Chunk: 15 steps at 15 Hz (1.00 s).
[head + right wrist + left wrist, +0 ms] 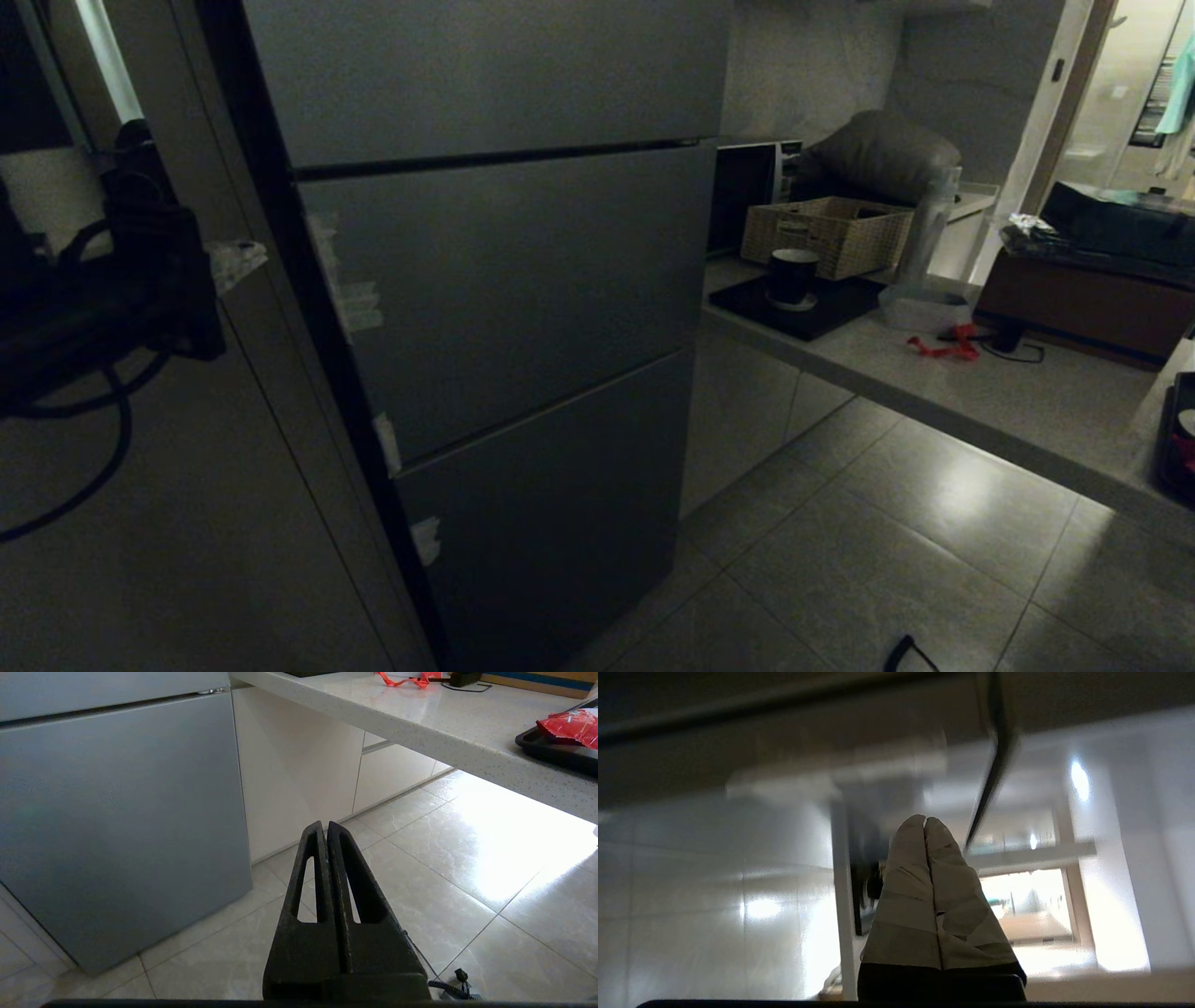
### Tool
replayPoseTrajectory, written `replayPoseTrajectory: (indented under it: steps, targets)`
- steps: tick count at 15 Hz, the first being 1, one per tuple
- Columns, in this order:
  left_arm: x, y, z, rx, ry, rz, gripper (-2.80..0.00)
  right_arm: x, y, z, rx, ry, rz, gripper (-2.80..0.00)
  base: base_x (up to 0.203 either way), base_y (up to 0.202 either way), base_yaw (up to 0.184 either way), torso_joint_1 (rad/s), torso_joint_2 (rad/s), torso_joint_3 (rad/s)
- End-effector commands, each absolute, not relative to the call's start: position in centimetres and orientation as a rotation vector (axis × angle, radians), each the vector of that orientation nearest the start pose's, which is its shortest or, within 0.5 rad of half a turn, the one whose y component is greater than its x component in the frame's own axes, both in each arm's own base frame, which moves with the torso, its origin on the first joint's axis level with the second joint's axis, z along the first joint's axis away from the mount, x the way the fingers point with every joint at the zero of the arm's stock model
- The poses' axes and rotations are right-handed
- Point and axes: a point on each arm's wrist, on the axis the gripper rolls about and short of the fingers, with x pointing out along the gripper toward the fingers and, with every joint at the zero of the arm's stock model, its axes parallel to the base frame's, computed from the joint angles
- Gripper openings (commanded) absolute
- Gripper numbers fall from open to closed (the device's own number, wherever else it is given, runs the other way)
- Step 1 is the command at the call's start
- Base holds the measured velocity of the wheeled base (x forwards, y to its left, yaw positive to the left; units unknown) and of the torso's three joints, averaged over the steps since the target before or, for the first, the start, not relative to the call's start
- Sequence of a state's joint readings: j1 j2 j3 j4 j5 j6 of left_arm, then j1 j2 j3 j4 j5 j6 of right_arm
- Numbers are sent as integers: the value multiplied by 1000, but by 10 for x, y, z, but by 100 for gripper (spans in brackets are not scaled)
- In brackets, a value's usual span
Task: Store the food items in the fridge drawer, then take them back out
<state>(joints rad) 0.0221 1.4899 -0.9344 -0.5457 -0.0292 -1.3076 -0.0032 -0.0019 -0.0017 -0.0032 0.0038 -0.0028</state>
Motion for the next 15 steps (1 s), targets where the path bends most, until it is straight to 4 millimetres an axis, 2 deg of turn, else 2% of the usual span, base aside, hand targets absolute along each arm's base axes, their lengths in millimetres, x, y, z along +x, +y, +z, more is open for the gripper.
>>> replayPoseTrajectory:
  steps: [1, 4, 9, 15]
  targets:
    - [287, 6, 261, -1321, 28, 28, -280, -23, 0, 76, -3, -5, 2, -280, 0, 0, 0, 0, 0, 0]
    - [302, 7, 264, -1334, -22, 33, -280, -23, 0, 76, -3, -5, 1, -280, 0, 0, 0, 0, 0, 0]
    - [332, 7, 259, -1395, -40, 55, -280, -23, 0, 76, -3, -5, 2, -280, 0, 0, 0, 0, 0, 0]
    - [349, 5, 258, -1426, -57, 64, -280, -23, 0, 76, -3, -5, 0, -280, 0, 0, 0, 0, 0, 0]
